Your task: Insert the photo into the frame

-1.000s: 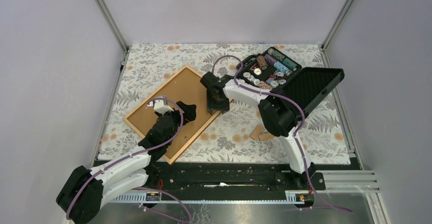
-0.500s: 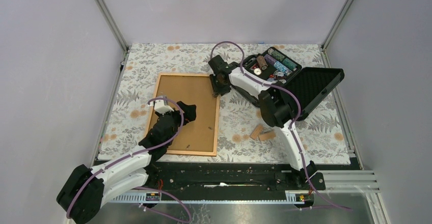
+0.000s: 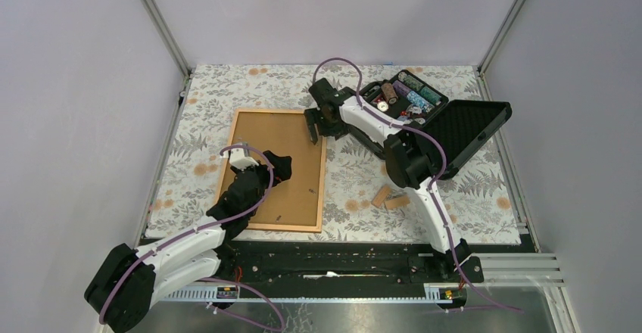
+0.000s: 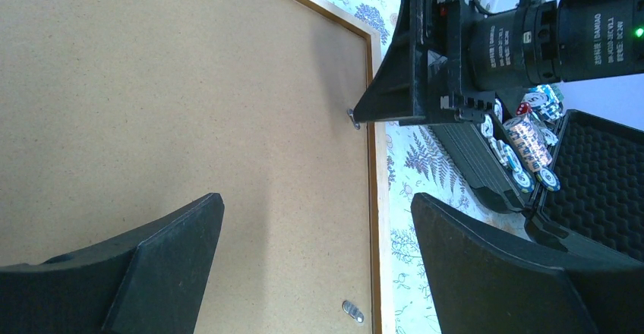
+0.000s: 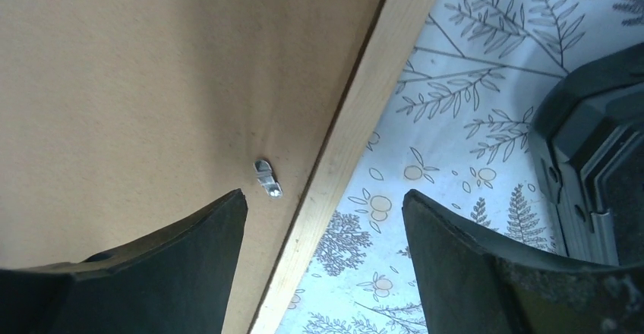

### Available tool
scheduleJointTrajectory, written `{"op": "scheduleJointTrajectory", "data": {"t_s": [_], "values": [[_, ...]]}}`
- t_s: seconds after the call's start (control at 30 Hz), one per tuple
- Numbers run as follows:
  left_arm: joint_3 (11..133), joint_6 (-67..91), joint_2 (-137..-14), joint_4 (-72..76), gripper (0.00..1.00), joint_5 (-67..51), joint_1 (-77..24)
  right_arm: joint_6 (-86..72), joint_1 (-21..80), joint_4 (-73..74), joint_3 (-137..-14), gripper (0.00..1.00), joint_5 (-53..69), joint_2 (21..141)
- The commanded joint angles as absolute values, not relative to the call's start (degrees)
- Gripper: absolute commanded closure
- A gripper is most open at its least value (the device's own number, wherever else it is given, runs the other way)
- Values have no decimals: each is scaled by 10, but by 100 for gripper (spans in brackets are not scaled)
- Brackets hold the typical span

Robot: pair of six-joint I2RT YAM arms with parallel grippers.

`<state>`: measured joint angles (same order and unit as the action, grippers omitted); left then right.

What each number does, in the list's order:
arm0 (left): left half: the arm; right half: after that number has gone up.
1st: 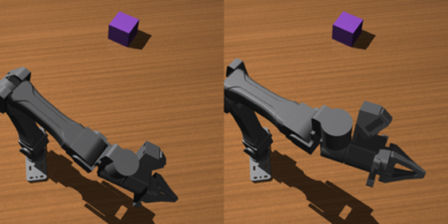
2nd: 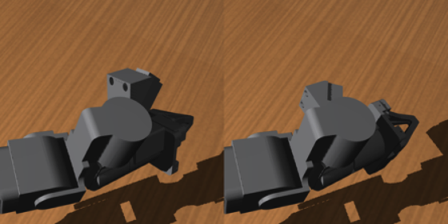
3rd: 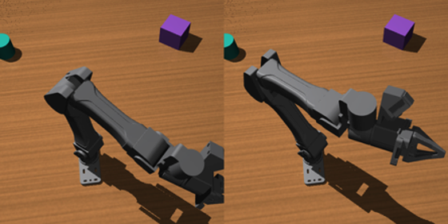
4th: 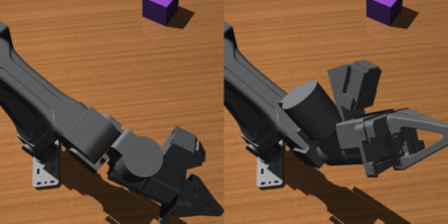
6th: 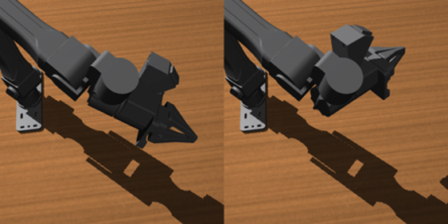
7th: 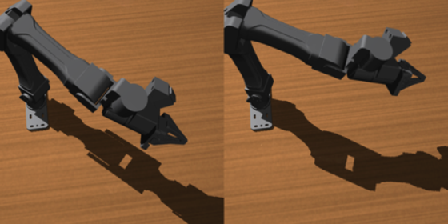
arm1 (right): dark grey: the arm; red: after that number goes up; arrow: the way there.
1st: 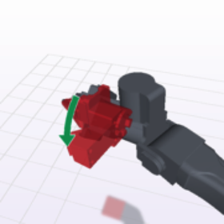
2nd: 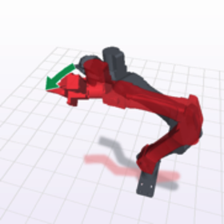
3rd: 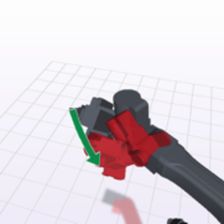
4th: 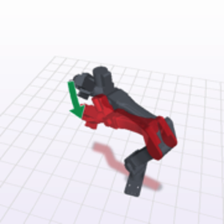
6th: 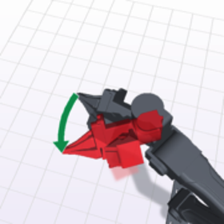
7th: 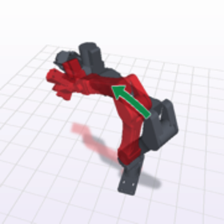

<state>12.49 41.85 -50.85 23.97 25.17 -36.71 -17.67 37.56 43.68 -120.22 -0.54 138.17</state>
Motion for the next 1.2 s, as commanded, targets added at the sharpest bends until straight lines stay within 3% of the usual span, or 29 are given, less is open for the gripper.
{"op": "scheduleJointTrajectory", "data": {"t_s": [0.0, 0.37, 0.6, 0.9, 1.07, 1.17], "values": [[129, 419, -510, 265, 1, 263, -366, -204, 379, 463, -1257, 18, -16, 1404], [128, 420, -509, 266, 2, 263, -366, -231, 389, 445, -1253, 21, -16, 1427], [127, 420, -506, 266, 1, 263, -366, -268, 389, 462, -1258, 30, -59, 1445], [125, 421, -503, 267, 1, 263, -366, -308, 389, 461, -1251, 69, -40, 1445], [125, 421, -503, 267, 2, 263, -366, -322, 388, 461, -1255, 81, -38, 1439], [125, 421, -503, 267, 1, 263, -366, -326, 388, 459, -1257, 83, -25, 1435]]}}
